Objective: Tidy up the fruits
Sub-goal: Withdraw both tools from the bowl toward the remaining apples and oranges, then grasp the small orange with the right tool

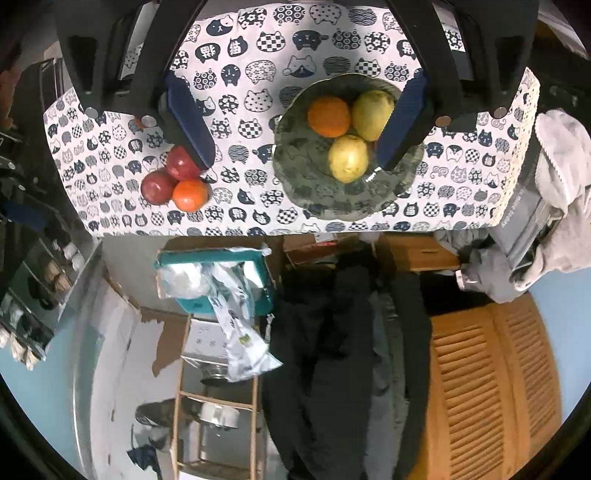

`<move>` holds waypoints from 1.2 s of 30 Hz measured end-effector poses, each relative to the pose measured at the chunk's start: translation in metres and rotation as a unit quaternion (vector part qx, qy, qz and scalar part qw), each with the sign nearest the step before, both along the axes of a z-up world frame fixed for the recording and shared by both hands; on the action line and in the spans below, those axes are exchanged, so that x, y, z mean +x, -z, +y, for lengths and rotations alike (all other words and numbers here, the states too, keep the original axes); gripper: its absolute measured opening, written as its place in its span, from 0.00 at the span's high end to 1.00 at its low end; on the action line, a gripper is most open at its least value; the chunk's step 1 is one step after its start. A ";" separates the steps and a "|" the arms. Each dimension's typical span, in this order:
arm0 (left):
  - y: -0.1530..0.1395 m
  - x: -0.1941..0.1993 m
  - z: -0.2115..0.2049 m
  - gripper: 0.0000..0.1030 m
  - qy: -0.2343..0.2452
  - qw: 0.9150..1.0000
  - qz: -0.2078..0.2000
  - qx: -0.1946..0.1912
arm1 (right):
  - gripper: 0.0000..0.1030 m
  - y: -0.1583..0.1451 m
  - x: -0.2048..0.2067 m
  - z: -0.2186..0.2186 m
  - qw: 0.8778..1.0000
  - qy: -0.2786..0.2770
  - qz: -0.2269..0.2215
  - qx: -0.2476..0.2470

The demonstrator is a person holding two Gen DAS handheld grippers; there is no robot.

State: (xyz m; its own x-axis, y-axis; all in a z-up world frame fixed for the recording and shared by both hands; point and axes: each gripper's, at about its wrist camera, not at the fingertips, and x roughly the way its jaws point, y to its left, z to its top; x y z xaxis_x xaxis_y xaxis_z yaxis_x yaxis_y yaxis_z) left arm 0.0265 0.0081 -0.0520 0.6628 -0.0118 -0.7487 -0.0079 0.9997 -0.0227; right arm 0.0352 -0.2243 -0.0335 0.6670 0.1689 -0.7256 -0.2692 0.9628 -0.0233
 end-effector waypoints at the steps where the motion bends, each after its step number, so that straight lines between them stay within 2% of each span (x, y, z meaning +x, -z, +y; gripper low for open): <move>1: 0.001 0.001 -0.004 0.13 0.003 1.000 0.001 0.001 | 0.18 0.001 0.000 -0.003 1.000 0.003 0.001 0.000; 7: 0.015 0.009 -0.027 0.12 0.019 1.000 0.019 0.014 | 0.18 0.015 0.000 -0.027 0.999 0.029 0.012 -0.006; 15: 0.041 0.016 -0.043 0.12 0.027 0.998 0.045 0.028 | 0.18 0.036 0.007 -0.040 0.998 0.038 0.042 -0.005; 20: 0.060 0.019 -0.047 0.12 0.029 0.997 0.071 0.014 | 0.18 0.059 0.012 -0.040 0.997 0.040 0.073 -0.010; 30: 0.104 0.031 -0.067 0.12 0.046 0.992 0.111 0.038 | 0.18 0.131 0.027 -0.039 0.985 0.040 0.167 -0.004; 36: 0.127 0.036 -0.074 0.12 0.052 0.990 0.127 0.046 | 0.18 0.174 0.029 -0.034 0.976 0.039 0.214 -0.022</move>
